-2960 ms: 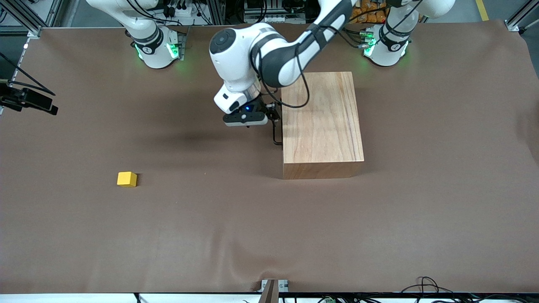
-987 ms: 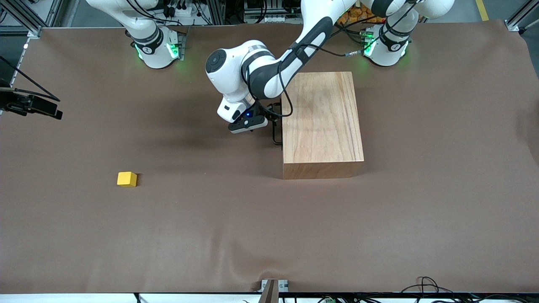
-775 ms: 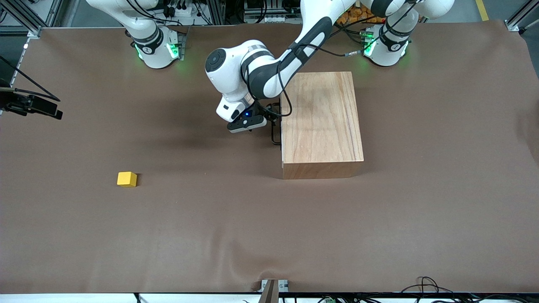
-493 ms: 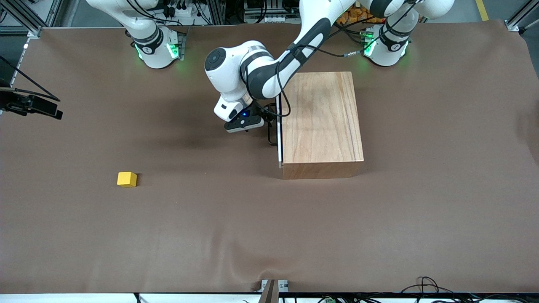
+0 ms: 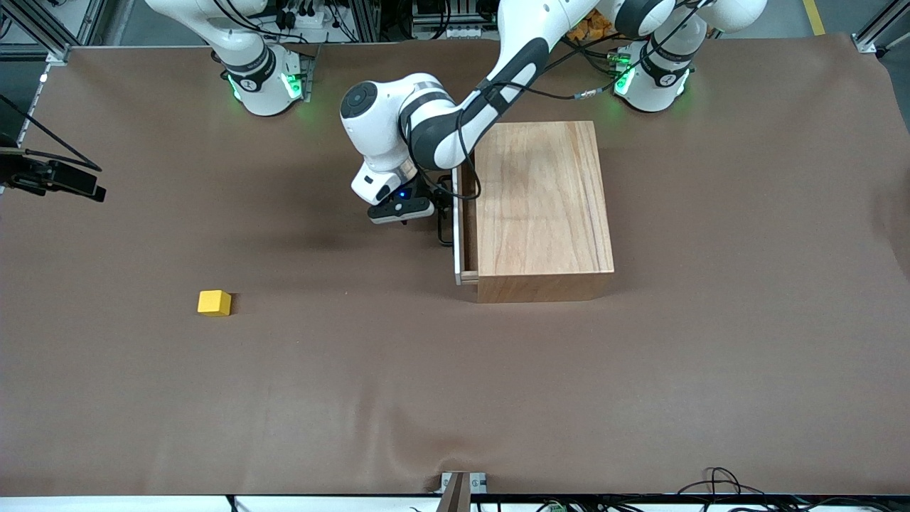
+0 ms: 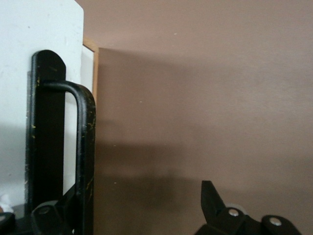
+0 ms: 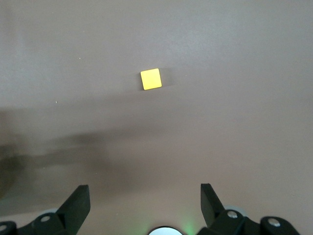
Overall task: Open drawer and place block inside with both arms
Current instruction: 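Pull the drawer open by its handle with the left gripper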
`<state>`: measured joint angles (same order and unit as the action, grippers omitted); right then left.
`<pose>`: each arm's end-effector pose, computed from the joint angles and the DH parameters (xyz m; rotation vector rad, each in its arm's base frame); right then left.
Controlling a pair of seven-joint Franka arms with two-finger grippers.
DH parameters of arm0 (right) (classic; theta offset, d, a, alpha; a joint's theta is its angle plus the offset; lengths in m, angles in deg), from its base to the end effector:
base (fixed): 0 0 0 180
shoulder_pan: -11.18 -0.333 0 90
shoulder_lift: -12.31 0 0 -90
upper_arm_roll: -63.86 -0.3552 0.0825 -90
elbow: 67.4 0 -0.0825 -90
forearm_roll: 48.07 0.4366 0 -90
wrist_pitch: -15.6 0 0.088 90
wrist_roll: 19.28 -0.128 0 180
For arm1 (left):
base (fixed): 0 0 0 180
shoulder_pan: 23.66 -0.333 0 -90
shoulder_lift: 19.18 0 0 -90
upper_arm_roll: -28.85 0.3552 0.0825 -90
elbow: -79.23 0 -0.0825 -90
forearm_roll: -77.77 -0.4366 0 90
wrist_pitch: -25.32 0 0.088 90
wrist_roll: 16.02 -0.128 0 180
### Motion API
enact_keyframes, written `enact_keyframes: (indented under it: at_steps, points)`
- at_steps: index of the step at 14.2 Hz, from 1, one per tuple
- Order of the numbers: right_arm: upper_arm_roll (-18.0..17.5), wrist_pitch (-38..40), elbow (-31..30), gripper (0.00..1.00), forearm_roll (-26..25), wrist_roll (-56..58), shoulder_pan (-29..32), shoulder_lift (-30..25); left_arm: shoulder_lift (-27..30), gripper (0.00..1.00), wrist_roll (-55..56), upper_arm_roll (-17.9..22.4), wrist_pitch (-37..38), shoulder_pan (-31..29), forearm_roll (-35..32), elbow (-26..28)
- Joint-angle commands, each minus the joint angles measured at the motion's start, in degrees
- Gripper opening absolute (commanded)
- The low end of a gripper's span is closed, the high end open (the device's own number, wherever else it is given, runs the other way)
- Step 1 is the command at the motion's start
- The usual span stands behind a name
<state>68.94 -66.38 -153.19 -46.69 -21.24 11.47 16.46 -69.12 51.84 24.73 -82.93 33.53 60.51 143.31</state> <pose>0.6117 -0.0521 0.6255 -3.1062 0.1966 0.2152 0.4397 -0.7089 0.2634 -2.9465 -0.0417 -0.2383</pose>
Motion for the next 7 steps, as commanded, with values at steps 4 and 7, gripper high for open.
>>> enact_keyframes:
  at_steps: [4, 7]
  points:
    - [0.0, 0.9, 1.2, 1.0, -0.5, 0.1, 0.1, 0.2, -1.9, 1.0, -0.4, -0.1, -4.7, 1.3, -0.4, -3.4]
    - [0.0, 0.9, 1.2, 1.0, -0.5, 0.0, 0.1, 0.2, -1.9, 1.0, -0.4, -0.3, -6.3, 1.8, 1.1, -3.9]
